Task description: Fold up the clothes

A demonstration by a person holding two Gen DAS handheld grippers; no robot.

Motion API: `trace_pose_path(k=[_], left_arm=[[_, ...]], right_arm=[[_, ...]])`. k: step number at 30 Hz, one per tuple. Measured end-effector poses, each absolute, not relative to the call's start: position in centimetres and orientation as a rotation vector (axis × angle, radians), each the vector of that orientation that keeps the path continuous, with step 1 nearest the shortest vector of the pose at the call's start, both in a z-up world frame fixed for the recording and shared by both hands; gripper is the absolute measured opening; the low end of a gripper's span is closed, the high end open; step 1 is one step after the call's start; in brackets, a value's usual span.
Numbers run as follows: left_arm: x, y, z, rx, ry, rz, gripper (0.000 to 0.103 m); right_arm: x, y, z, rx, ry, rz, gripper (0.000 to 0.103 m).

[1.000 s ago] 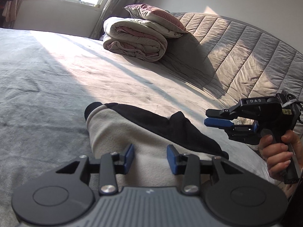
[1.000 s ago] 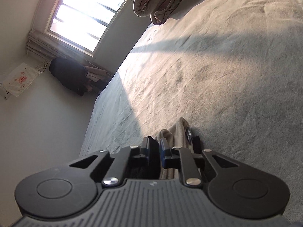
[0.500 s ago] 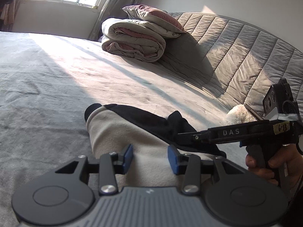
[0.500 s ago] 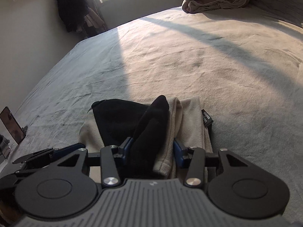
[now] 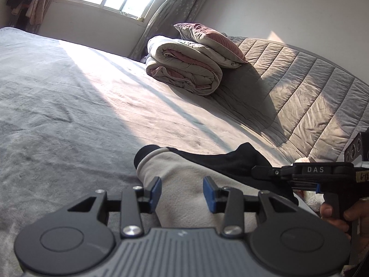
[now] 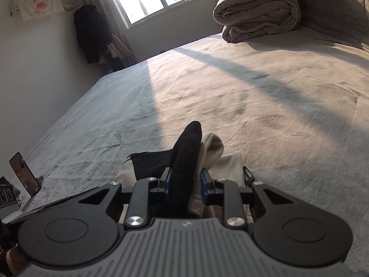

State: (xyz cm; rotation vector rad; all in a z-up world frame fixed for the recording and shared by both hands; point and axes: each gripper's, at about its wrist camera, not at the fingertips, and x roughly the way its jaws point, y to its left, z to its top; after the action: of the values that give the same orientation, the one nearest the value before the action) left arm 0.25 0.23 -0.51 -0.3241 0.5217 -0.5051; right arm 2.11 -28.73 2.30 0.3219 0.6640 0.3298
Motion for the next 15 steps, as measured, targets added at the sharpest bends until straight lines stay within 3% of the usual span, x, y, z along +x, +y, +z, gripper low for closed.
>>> trace_pose_path(k=[10, 15], left_arm=[[-1.0, -2.6, -1.6, -0.159, 0.497, -0.529, 0.041], [-1.2, -2.8, -1.4, -0.122, 0.479, -0.519, 0.042]], right_arm=[[3.1, -30.9, -1.0, 0.342, 0.731, 0.331, 0.029], [2.1, -31.3, 0.4, 0.305, 0.679, 0.319, 0.043]])
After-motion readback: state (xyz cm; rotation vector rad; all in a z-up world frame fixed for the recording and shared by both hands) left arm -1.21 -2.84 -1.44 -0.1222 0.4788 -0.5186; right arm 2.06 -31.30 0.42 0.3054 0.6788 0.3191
